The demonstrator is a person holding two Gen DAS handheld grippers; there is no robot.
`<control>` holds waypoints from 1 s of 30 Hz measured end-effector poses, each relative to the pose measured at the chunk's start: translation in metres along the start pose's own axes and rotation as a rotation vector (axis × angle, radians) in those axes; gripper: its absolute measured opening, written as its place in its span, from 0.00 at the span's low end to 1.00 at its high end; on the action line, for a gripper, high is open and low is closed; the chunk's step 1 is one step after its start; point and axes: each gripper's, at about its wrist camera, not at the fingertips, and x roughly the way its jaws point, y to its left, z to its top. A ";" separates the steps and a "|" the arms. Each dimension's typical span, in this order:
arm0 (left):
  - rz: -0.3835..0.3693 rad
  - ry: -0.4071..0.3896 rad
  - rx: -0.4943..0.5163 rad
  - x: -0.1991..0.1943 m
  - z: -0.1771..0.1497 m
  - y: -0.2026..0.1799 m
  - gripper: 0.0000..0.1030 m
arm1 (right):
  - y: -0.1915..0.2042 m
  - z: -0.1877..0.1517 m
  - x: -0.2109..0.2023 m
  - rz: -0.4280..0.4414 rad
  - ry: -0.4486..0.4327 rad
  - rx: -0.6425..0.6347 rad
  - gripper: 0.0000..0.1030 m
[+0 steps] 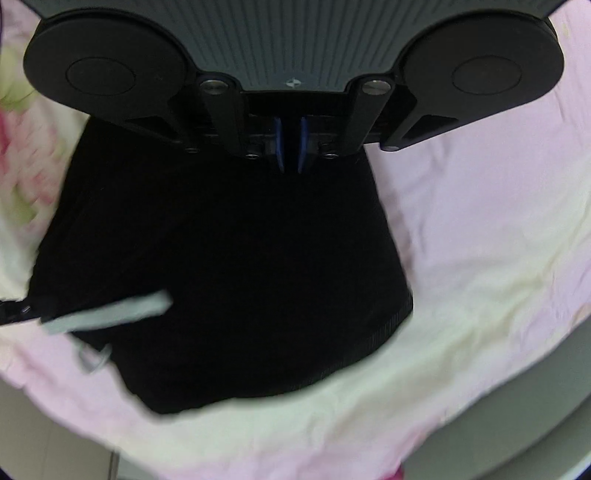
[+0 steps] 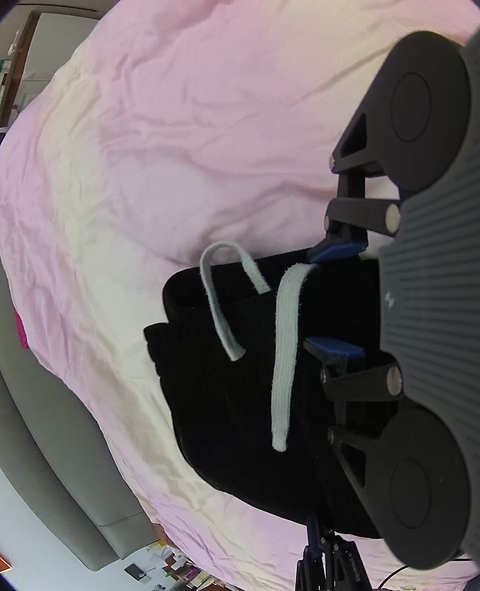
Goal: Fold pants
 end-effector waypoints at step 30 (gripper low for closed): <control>0.061 -0.092 0.022 -0.049 -0.119 -0.041 0.11 | 0.063 -0.053 -0.014 -0.219 -0.160 -0.421 0.40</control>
